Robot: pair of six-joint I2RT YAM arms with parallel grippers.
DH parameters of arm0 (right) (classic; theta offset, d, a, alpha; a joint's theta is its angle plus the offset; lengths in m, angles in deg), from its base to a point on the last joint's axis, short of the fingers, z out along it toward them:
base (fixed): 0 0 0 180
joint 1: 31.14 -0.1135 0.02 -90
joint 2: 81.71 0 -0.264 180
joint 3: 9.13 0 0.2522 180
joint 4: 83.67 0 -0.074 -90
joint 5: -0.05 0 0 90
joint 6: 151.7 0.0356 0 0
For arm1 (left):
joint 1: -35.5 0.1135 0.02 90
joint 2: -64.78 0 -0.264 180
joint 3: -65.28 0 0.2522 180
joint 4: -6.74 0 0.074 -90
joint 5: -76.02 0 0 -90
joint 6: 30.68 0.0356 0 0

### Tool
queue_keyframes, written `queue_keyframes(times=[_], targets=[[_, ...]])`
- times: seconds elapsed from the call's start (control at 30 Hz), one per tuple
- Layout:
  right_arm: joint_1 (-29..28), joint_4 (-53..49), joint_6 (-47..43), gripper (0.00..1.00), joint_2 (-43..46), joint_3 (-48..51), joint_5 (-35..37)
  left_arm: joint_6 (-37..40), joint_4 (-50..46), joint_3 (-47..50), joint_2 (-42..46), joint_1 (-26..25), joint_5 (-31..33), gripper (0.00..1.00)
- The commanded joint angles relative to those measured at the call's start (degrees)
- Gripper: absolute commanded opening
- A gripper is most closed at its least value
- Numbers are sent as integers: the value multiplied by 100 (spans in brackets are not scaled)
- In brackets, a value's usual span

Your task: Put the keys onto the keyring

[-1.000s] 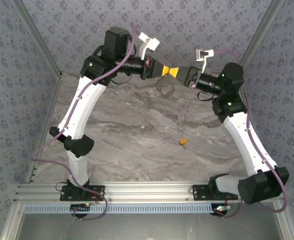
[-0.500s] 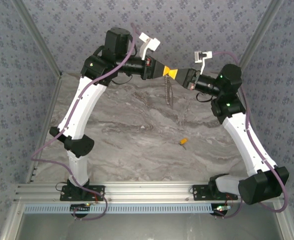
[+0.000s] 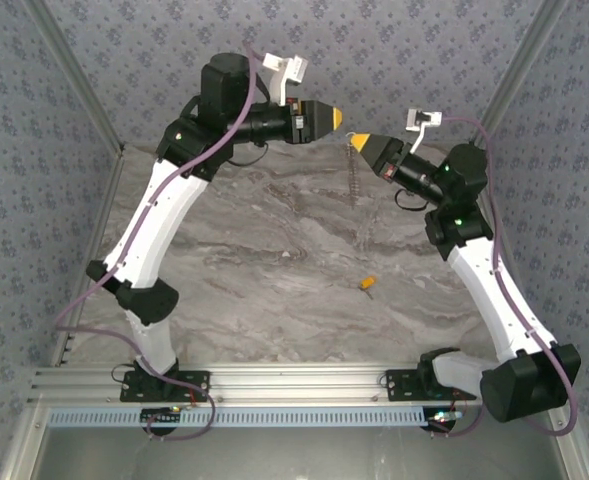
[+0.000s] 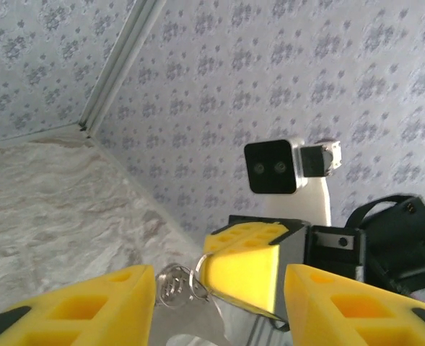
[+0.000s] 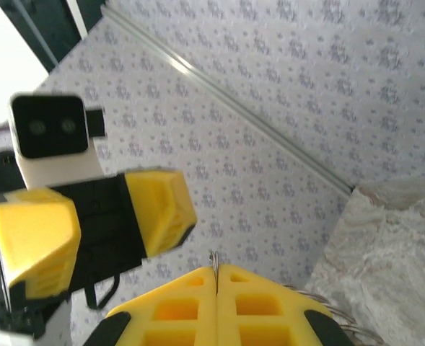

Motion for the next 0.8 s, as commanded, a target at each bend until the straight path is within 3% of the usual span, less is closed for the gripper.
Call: queue_keyframes(times=[0.0, 0.13, 0.3, 0.77], targets=[[-43, 537, 287, 0, 161, 14, 599, -868, 1509, 962, 567, -40, 278, 47], [-68, 706, 461, 0, 110, -56, 758, -1553, 2988, 2398, 1121, -38, 408, 38], [-155, 777, 575, 0, -38, -203, 778, -2112, 4266, 3280, 1387, -44, 435, 32], [-483, 847, 605, 0, -366, -631, 795, -2276, 4770, 3495, 1296, -213, 514, 27]])
